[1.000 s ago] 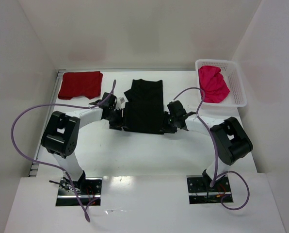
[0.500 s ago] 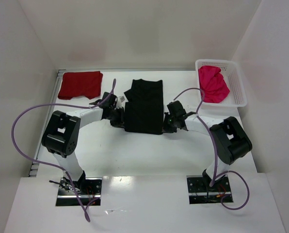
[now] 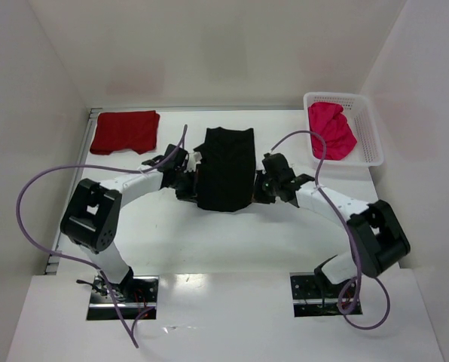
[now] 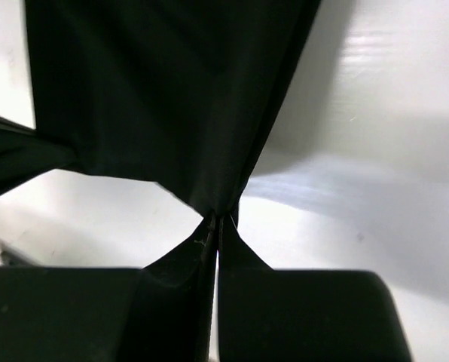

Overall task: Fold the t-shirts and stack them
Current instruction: Grab one side of the 2/3 rectangular tshirt with both arms, then fold the long partially folded tshirt into a neat square

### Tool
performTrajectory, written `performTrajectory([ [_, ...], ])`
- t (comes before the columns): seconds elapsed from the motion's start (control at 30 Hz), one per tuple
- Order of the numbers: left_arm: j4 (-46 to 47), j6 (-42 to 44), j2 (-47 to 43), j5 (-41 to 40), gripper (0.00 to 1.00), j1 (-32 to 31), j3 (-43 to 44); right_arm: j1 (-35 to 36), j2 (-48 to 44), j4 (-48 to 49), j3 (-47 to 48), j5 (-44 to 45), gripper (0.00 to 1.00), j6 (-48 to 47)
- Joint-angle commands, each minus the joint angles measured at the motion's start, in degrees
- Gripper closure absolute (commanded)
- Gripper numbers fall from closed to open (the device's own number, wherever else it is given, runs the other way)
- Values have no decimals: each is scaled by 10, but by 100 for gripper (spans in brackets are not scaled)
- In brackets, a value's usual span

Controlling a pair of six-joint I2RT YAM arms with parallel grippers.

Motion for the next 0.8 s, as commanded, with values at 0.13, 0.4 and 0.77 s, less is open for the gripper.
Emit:
performTrajectory([
  [0.13,-81,-16,-146,-21,100,-34,-9,49,-106,-85,-10,0,100,39],
  [0.4,-111,-11,-143,-60,100,-34,94,0,-139,-107,50,26,100,30],
  [0.77,-106,15,39,-53,100,14,302,-116,20,-47,194,9,100,-49],
])
